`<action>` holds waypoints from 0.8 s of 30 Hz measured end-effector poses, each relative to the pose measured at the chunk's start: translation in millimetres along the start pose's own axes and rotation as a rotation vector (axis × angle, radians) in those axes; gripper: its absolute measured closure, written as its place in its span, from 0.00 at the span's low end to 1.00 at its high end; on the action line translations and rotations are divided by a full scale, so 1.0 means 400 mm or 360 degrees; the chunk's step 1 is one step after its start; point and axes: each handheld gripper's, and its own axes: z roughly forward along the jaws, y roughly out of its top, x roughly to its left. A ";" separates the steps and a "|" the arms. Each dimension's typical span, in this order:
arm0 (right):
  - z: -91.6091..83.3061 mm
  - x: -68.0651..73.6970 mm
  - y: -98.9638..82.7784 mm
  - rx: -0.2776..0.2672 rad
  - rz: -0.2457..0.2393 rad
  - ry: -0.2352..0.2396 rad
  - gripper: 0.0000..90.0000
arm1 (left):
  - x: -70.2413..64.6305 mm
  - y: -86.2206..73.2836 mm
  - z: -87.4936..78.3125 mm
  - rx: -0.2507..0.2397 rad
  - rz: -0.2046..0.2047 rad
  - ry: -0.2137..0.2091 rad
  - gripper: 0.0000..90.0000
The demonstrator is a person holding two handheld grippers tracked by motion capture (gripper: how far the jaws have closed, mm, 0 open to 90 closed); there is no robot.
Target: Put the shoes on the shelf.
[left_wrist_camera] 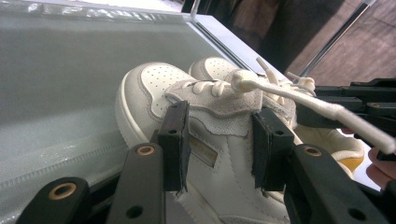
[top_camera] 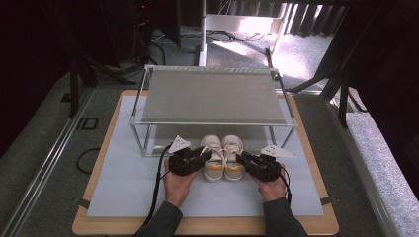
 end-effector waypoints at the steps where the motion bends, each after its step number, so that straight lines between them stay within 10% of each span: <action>1: 0.002 -0.001 0.001 -0.0001 0.0002 0.0000 0.80 | 0.002 0.000 0.001 0.0000 -0.0001 0.0000 0.68; 24: 0.059 -0.036 0.013 -0.0037 0.0035 -0.0023 0.80 | 0.044 0.012 0.043 -0.0048 -0.0049 0.0040 0.68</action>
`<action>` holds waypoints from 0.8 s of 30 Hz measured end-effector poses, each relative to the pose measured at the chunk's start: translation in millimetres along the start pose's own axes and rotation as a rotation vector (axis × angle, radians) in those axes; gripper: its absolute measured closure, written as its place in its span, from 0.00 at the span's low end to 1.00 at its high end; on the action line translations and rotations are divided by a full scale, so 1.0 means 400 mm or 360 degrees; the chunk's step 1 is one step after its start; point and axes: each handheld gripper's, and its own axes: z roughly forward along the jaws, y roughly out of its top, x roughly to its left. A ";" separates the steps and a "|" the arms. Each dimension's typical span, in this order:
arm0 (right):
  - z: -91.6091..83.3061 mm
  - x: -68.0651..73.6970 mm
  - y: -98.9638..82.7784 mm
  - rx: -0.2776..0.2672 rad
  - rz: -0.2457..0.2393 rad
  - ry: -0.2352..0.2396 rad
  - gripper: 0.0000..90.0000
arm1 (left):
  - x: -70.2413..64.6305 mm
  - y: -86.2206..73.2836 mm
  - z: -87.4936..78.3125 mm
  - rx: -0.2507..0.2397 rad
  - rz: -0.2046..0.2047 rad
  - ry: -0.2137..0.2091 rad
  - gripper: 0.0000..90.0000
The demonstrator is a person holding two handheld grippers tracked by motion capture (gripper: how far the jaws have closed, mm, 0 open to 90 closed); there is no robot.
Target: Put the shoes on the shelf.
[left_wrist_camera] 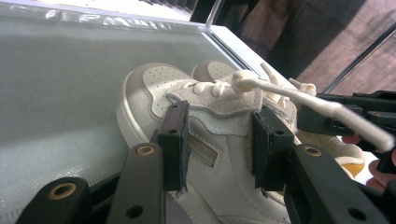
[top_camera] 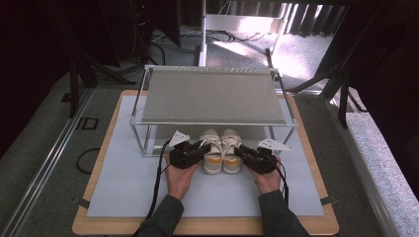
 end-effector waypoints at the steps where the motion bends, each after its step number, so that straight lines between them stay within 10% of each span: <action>1: 0.000 0.000 0.000 0.0000 0.0000 0.0000 0.80 | 0.002 0.000 0.001 -0.0001 -0.0002 0.0000 0.68; 24: 0.079 -0.034 0.009 -0.0047 0.0053 -0.0039 0.80 | 0.065 0.006 0.051 -0.0080 -0.0051 0.0035 0.68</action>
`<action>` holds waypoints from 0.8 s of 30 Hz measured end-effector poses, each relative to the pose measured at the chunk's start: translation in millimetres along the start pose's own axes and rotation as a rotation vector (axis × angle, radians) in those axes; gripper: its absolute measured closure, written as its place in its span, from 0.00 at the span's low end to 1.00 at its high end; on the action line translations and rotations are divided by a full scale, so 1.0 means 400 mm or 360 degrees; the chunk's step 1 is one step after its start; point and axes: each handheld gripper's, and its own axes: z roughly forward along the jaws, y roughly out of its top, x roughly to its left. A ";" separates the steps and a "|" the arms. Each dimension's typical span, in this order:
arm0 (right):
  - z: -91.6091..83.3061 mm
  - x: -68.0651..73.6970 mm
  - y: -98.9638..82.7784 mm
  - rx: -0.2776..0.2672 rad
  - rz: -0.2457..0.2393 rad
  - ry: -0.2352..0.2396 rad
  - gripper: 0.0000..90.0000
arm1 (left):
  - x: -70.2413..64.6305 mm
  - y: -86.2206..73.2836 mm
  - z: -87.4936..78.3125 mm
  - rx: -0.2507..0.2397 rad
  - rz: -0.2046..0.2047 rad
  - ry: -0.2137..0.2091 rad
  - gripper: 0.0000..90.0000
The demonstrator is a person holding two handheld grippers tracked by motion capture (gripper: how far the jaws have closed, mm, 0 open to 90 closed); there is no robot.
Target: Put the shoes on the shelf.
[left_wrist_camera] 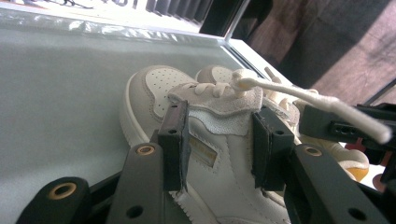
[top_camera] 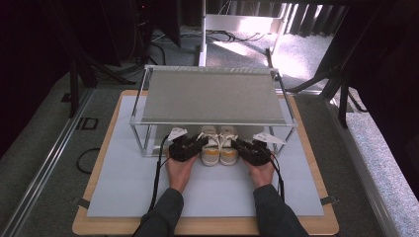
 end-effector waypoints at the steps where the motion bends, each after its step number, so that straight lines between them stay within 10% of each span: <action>1: 0.000 0.000 0.000 0.0000 0.0000 0.0000 0.80 | 0.004 0.000 0.002 -0.0005 0.0003 0.0000 0.68; 24: 0.044 -0.017 0.007 -0.0031 0.0061 -0.0035 0.80 | 0.035 0.008 0.033 0.0012 0.0017 0.0065 0.68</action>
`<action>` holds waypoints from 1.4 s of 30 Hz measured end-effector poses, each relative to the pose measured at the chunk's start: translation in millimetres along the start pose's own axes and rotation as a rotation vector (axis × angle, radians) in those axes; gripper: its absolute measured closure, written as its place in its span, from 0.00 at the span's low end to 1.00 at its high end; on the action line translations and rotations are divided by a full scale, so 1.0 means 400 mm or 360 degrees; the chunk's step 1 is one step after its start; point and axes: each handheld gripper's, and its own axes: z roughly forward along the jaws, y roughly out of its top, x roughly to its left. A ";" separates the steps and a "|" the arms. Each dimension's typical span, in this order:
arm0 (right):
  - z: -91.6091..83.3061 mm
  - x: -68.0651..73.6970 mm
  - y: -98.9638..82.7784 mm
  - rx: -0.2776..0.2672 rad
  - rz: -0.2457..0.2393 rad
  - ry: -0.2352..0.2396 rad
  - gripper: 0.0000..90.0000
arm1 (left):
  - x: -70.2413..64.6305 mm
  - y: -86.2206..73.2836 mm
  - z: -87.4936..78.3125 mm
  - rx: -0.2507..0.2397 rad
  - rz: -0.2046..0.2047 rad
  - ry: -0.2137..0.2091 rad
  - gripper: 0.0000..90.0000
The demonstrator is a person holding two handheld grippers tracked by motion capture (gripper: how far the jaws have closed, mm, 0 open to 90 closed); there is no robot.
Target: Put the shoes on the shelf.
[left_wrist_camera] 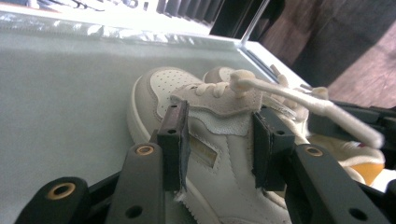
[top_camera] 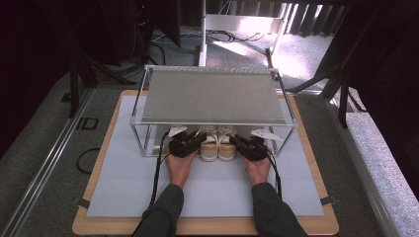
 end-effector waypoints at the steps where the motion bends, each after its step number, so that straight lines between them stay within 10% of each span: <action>1: 0.001 0.000 0.001 0.0005 0.0006 -0.0002 0.79 | 0.002 -0.001 0.001 0.0006 0.0011 0.0010 0.67; 16: -0.043 0.007 -0.001 -0.0079 0.0068 0.0017 0.54 | -0.022 -0.002 -0.035 -0.0068 0.0048 0.0030 0.40; 20: -0.077 0.021 0.005 -0.0099 -0.0015 0.0034 0.49 | -0.038 -0.004 -0.061 -0.0106 0.0069 0.0029 0.35; 30: -0.087 0.058 -0.023 0.0005 -0.0160 0.0014 0.33 | -0.075 -0.043 -0.080 0.0022 0.0242 0.0054 0.18; 42: -0.040 0.080 -0.043 0.0138 -0.0253 -0.0034 0.27 | -0.091 -0.064 -0.037 0.0179 0.0266 0.0028 0.17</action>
